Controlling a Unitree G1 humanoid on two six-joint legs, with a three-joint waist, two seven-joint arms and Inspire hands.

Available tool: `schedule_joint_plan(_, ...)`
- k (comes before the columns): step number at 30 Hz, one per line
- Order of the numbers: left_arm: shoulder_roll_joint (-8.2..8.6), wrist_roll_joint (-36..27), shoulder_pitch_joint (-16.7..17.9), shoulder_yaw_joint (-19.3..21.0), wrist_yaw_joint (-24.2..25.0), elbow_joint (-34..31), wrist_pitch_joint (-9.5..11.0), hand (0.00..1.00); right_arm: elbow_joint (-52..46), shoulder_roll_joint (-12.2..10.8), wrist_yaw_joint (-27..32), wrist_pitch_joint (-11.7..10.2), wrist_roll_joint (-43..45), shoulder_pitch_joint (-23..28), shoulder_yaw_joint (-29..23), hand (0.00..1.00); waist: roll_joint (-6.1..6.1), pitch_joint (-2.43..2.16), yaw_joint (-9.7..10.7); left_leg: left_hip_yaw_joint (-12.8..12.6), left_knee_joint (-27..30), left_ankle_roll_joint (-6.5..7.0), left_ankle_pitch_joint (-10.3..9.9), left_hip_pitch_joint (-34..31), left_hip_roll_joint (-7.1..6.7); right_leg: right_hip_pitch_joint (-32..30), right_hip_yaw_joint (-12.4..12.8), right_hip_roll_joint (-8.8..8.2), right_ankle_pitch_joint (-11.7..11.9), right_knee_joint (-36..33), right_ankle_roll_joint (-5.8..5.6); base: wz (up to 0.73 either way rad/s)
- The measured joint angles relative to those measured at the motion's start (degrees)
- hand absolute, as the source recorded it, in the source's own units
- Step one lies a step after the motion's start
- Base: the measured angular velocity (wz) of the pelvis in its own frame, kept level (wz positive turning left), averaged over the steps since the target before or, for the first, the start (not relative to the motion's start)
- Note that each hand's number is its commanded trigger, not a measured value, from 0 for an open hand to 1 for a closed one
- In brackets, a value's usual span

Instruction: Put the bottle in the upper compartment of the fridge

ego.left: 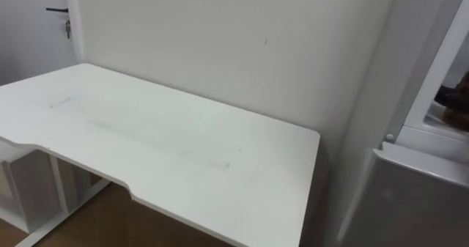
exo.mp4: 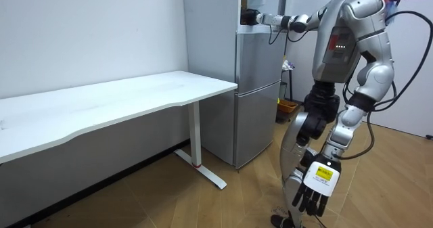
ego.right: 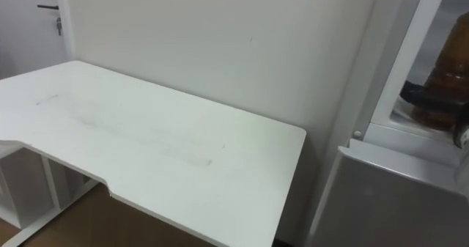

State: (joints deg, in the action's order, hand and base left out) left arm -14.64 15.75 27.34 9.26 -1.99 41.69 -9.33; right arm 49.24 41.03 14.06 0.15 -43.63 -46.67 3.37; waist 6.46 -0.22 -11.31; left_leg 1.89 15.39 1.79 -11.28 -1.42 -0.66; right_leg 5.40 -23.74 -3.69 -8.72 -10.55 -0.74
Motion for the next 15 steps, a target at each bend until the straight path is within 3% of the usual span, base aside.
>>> schedule_joint_plan(15,-0.07,0.03,-0.23,0.23,0.34,0.01,0.02,0.0,1.73,0.0,-0.61,0.08,0.14,0.06,-0.04,0.0,0.54,0.28,0.07,-0.42,-0.13,0.0,-0.02,0.66,0.03,0.67,0.21,0.01,-0.01,0.34,-0.02,0.0)
